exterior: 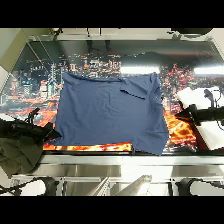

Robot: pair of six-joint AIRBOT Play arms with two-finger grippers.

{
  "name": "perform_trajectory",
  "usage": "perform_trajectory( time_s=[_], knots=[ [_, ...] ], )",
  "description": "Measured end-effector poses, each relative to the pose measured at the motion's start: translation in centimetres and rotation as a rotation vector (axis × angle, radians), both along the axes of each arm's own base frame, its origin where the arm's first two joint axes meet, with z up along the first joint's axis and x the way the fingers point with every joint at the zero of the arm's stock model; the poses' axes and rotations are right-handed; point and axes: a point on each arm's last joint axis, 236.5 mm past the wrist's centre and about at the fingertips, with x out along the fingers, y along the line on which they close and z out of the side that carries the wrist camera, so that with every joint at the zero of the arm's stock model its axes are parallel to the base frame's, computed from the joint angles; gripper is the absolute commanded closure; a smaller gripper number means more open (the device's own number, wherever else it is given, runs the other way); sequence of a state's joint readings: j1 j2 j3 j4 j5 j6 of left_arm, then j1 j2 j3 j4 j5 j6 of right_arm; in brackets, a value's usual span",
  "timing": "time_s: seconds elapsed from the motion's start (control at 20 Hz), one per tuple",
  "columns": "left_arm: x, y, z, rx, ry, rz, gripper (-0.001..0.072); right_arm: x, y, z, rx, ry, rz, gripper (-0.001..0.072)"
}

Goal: Fold the shirts.

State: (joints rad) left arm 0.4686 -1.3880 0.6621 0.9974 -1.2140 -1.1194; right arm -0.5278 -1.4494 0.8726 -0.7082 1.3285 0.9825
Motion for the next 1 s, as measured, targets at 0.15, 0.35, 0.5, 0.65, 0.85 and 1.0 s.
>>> perform_trajectory(
  time_s=[0.15, 0.35, 0.5, 0.65, 0.85, 1.0],
  knots=[
    [0.0, 0.0, 0.0, 0.000, -0.001, -0.004, 0.0678, -0.8, 0.2, -2.0, -0.003, 0.071, 0.016, 0.0463],
    [-0.1, 0.0, 0.0, -0.001, 0.003, -0.007, 0.0678, -1.6, 1.7, -3.9, 0.001, 0.132, 0.073, 0.0463],
    [-0.3, -0.1, 0.1, -0.005, 0.007, -0.010, 0.0678, -2.4, 2.4, -5.1, -0.019, 0.166, 0.122, 0.0463],
    [-0.4, -0.2, 0.1, -0.009, 0.011, -0.013, 0.0678, -2.7, 2.5, -5.5, -0.022, 0.179, 0.133, 0.0463],
    [-0.5, -0.3, 0.1, -0.013, 0.016, -0.016, 0.0678, -4.0, 3.7, -6.1, -0.009, 0.209, 0.168, 0.0464],
    [-0.5, -0.3, 0.1, -0.014, 0.016, -0.017, 0.0678, -5.1, 5.6, -6.4, 0.010, 0.216, 0.218, 0.0471]
  ],
)
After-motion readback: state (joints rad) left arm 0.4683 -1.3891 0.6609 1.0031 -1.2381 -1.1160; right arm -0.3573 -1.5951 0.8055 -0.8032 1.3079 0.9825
